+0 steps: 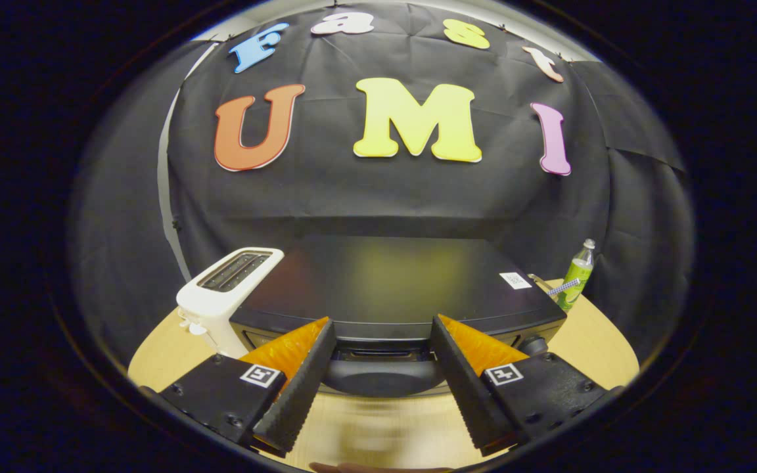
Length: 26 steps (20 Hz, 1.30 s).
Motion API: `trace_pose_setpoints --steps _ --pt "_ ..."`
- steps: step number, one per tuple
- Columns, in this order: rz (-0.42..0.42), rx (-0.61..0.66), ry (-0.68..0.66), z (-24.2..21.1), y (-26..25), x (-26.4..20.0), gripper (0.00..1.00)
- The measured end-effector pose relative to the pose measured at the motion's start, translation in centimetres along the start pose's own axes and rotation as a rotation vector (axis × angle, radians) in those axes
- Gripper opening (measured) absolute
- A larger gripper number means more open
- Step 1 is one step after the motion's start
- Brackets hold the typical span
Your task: Open the toaster oven, put the food inside, and close the toaster oven door.
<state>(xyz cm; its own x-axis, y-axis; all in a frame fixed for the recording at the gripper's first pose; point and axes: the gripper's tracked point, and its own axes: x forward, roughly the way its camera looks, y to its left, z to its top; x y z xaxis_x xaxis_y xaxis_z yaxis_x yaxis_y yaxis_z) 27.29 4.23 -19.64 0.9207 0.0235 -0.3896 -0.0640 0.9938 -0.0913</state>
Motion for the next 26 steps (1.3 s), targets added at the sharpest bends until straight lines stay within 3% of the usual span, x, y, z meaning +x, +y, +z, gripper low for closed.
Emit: trace_pose_setpoints --steps 6,15,26 --pt "0.019 0.058 0.026 -1.5 -0.2 0.0 1.0" --pt "0.039 0.045 0.057 -3.6 -0.1 -2.7 1.0" --pt "0.047 -0.02 0.116 -10.6 -0.1 -7.4 1.0"
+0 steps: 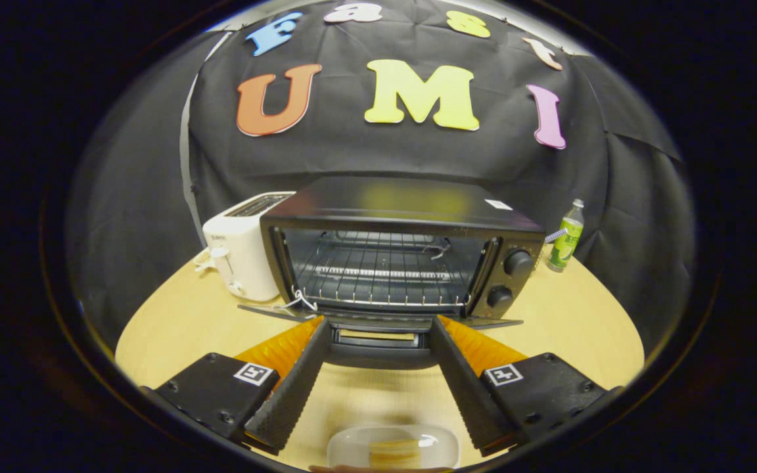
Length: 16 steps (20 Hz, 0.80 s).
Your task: Open the toaster oven, put the food inside, and close the toaster oven door.
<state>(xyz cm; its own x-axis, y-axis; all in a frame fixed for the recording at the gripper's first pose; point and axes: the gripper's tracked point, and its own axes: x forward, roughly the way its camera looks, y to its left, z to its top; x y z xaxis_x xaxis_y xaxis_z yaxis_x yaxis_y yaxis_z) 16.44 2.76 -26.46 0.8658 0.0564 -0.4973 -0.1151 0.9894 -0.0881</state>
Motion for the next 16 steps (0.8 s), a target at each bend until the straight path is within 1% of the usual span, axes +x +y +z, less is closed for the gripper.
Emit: trace_pose_setpoints --steps 5,9,10,11,12,16 --pt "0.012 0.013 0.058 -3.7 0.0 -0.1 1.0" --pt "0.034 0.068 0.205 -8.7 0.2 0.6 1.0" --pt "0.028 0.074 0.221 -9.0 0.0 0.5 1.0" --pt "0.023 0.072 0.185 -8.4 -0.1 1.5 1.0" --pt "0.022 0.056 0.209 -8.9 0.0 0.8 0.95" --pt "0.043 0.069 0.197 -8.7 0.1 0.4 0.96"
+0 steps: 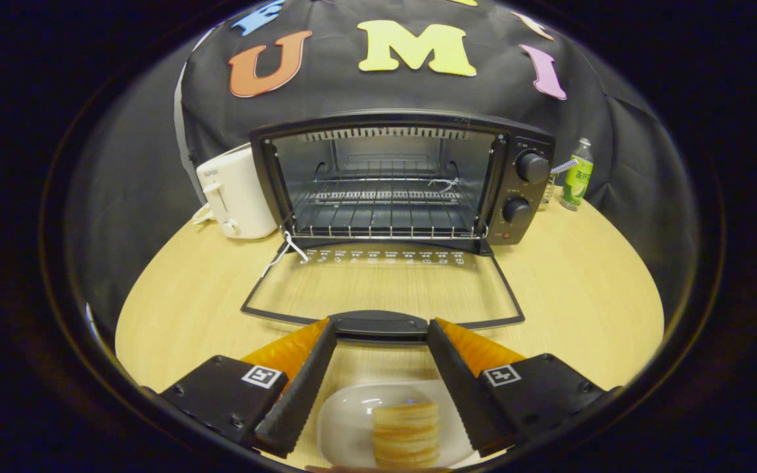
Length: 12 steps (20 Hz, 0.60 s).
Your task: Open the toaster oven, put the food inside, and close the toaster oven door.
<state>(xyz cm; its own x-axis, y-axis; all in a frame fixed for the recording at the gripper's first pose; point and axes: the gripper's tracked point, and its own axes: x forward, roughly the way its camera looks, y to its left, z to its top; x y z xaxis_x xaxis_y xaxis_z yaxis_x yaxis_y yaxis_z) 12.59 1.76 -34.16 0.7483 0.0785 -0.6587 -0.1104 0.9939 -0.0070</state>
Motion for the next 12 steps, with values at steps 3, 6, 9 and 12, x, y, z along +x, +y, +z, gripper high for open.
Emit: trace_pose_setpoints --steps 3,6,9,12 --pt "0.041 0.04 -0.028 0.3 -0.1 -0.7 0.96" --pt "0.101 0.087 -0.036 -0.1 0.0 -3.3 0.96" --pt "0.105 0.081 -0.072 -1.6 -0.4 -6.6 0.96" --pt "0.098 0.026 -0.072 -4.6 -0.5 -8.7 0.96"
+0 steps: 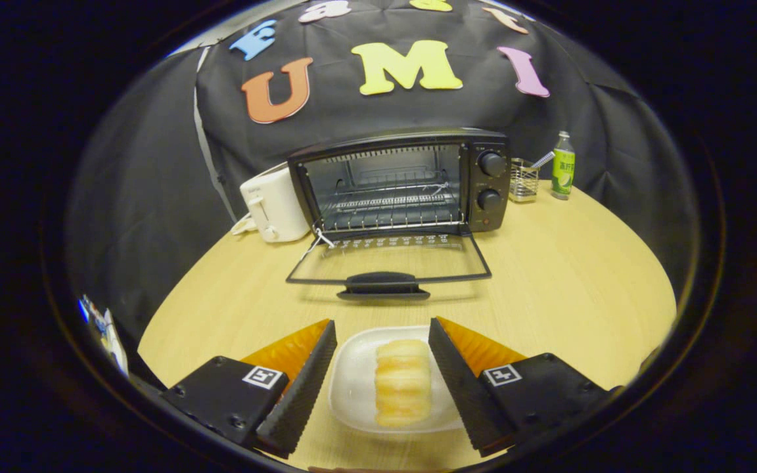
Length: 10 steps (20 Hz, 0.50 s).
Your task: Open the toaster oven, put the food inside, and close the toaster oven door.
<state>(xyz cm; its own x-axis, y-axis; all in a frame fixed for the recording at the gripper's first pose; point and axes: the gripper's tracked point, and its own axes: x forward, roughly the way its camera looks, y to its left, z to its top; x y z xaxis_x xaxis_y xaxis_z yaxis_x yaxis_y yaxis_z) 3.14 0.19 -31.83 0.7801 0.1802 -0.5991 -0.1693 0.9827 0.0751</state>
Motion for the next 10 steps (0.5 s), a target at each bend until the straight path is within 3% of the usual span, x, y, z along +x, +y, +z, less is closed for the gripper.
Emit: trace_pose_setpoints --steps 5,10 --pt "-0.006 -0.086 0.034 -3.6 0.3 -0.5 0.96" --pt "-0.081 -0.072 0.087 -6.0 -1.3 1.3 0.96"
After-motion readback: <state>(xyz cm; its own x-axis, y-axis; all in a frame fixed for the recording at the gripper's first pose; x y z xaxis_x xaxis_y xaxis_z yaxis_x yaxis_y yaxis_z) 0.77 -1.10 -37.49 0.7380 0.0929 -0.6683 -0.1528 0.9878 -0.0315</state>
